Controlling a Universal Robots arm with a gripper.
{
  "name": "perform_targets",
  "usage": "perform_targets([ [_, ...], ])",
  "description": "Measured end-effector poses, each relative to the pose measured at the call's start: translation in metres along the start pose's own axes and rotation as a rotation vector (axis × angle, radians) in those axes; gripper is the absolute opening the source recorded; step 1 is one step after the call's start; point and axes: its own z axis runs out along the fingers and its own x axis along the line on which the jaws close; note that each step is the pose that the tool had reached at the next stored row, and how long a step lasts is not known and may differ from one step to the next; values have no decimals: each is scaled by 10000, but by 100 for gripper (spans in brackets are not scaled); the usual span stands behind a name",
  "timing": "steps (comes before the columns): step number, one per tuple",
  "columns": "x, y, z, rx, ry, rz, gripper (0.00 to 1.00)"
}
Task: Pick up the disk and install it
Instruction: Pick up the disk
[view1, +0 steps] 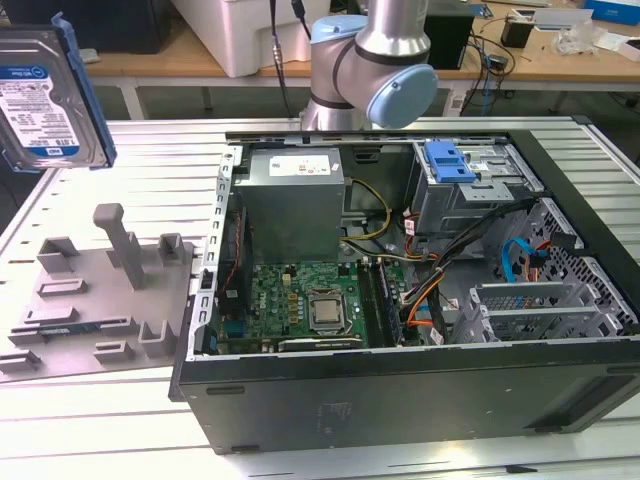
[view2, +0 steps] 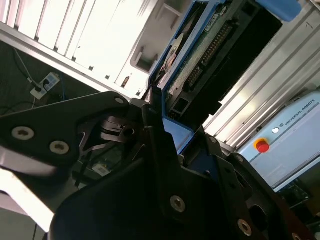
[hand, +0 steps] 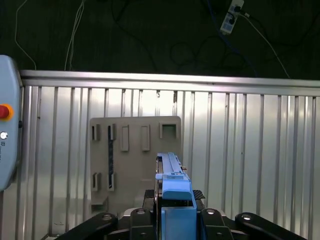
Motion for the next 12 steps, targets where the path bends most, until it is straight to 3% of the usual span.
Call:
perform_targets([
  [8,27,-233,-44,-8,2,15,37],
  [10,36,-307,-56,-11,2,17,37],
  [12,50,-434,-75,-18,1,18,37],
])
